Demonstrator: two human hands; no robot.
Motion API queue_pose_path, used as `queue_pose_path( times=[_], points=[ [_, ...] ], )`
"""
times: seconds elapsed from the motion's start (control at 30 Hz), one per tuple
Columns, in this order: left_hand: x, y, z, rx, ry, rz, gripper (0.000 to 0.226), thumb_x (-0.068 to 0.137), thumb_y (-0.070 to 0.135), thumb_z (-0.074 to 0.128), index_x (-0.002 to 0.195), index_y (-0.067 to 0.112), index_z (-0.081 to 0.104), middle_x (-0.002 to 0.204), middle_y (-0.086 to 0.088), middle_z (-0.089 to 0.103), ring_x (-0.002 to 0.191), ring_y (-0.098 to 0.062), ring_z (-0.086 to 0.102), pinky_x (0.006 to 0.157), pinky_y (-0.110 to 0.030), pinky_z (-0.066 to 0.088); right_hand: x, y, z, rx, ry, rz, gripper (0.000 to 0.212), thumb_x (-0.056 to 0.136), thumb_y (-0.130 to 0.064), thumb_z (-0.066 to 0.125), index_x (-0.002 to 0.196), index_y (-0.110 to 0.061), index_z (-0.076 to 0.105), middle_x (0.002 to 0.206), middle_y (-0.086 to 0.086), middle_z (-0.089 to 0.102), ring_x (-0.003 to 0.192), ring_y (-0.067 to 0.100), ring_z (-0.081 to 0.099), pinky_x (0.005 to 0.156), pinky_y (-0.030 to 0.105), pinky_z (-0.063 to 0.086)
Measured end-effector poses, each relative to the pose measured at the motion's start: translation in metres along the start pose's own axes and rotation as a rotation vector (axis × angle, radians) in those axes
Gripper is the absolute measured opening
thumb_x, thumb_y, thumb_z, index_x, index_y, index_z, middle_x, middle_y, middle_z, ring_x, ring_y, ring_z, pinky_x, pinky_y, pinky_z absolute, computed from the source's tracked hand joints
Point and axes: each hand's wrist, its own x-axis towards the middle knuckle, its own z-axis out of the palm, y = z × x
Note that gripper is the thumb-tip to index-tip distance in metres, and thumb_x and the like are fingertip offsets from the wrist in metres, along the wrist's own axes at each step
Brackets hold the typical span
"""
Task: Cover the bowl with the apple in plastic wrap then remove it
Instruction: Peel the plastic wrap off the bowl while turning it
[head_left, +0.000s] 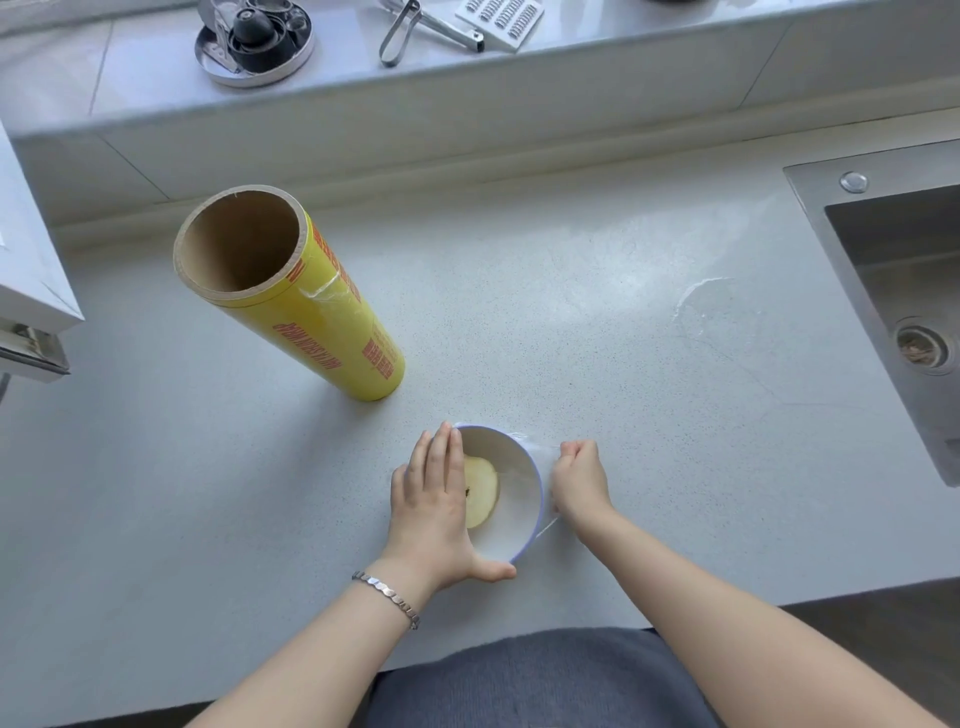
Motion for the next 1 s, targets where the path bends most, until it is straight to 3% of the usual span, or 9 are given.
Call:
queue_pose_path(
  times=[0.17,0.2,0.3,0.4,0.5,0.63,0.8,0.9,1.0],
  points=[
    [-0.005,0.011,0.000,-0.089,0.030,-0.154,0.147,0.048,0.079,0.063,0.142,0.005,-0.023,0.155,-0.007,-0.020,0.144,-0.026,-0.015,0.115,-0.041,0.007,-0.013,-0.008,-0.001,0.095,-0.126,0.049,0.034,0.095,-0.025,0.036,0.064,-0.013,0.042,0.057,0.003,0.046,0.051,0.018,0.047,0.054,0.027,0.041],
    [-0.006,0.013,0.000,-0.121,0.038,-0.200,0.147,0.048,0.080,0.061,0.142,0.004,-0.022,0.155,-0.009,-0.020,0.144,-0.027,-0.014,0.114,-0.041,0.010,-0.018,-0.008,-0.004,0.165,-0.184,0.112,0.037,0.097,-0.030,0.034,0.067,-0.012,0.046,0.061,0.005,0.051,0.055,0.019,0.053,0.056,0.027,0.046],
    [-0.010,0.015,-0.002,-0.218,0.040,-0.295,0.144,0.050,0.083,0.057,0.142,0.005,-0.021,0.155,-0.009,-0.017,0.144,-0.028,-0.007,0.111,-0.044,0.019,-0.031,-0.001,-0.017,0.306,-0.423,0.279,0.046,0.096,-0.045,0.031,0.087,-0.009,0.059,0.082,0.008,0.064,0.084,0.026,0.063,0.089,0.037,0.050],
    [-0.012,0.005,-0.008,-0.282,0.017,-0.292,0.144,0.048,0.079,0.063,0.144,0.010,-0.018,0.156,-0.006,-0.011,0.143,-0.028,0.000,0.110,-0.046,0.021,-0.032,0.006,-0.021,0.298,-0.539,0.196,0.039,0.094,-0.044,0.038,0.099,-0.013,0.061,0.094,0.004,0.067,0.091,0.021,0.063,0.095,0.036,0.045],
    [-0.012,-0.011,-0.012,-0.173,-0.009,-0.110,0.148,0.047,0.070,0.073,0.143,0.012,-0.023,0.155,-0.004,-0.021,0.144,-0.024,-0.012,0.115,-0.044,0.007,-0.031,0.009,-0.019,0.317,-0.514,0.098,0.028,0.091,-0.035,0.051,0.103,-0.011,0.059,0.103,0.008,0.064,0.098,0.023,0.061,0.096,0.035,0.047],
    [-0.006,-0.017,-0.012,-0.037,-0.012,0.121,0.149,0.047,0.067,0.075,0.128,0.015,-0.039,0.141,0.000,-0.040,0.132,-0.017,-0.035,0.114,-0.042,-0.013,-0.037,0.011,-0.016,0.299,-0.418,-0.004,0.010,0.091,-0.021,0.054,0.087,-0.011,0.058,0.088,0.005,0.061,0.086,0.017,0.061,0.093,0.034,0.049],
    [0.001,-0.008,-0.004,0.020,0.021,0.092,0.150,0.048,0.070,0.072,0.137,0.008,-0.032,0.153,-0.011,-0.025,0.141,-0.025,-0.026,0.113,-0.039,-0.016,-0.044,0.008,-0.013,0.365,-0.196,-0.095,0.021,0.095,-0.014,0.045,0.074,-0.014,0.050,0.072,0.001,0.056,0.071,0.012,0.055,0.079,0.027,0.048],
    [0.001,-0.007,-0.006,0.020,0.022,0.073,0.148,0.049,0.069,0.072,0.141,0.007,-0.025,0.155,-0.011,-0.021,0.143,-0.027,-0.019,0.115,-0.040,-0.012,-0.046,0.005,-0.009,0.476,-0.168,-0.041,0.022,0.097,-0.014,0.037,0.075,-0.014,0.039,0.064,0.002,0.044,0.059,0.014,0.045,0.068,0.024,0.047],
    [0.002,-0.007,-0.007,0.055,0.007,0.068,0.147,0.049,0.072,0.070,0.142,0.005,-0.023,0.155,-0.011,-0.020,0.143,-0.028,-0.017,0.115,-0.041,-0.009,-0.044,-0.001,-0.005,0.499,-0.166,0.031,0.023,0.099,-0.017,0.031,0.077,-0.016,0.032,0.060,0.000,0.030,0.049,0.011,0.031,0.052,0.022,0.034]
  ],
)
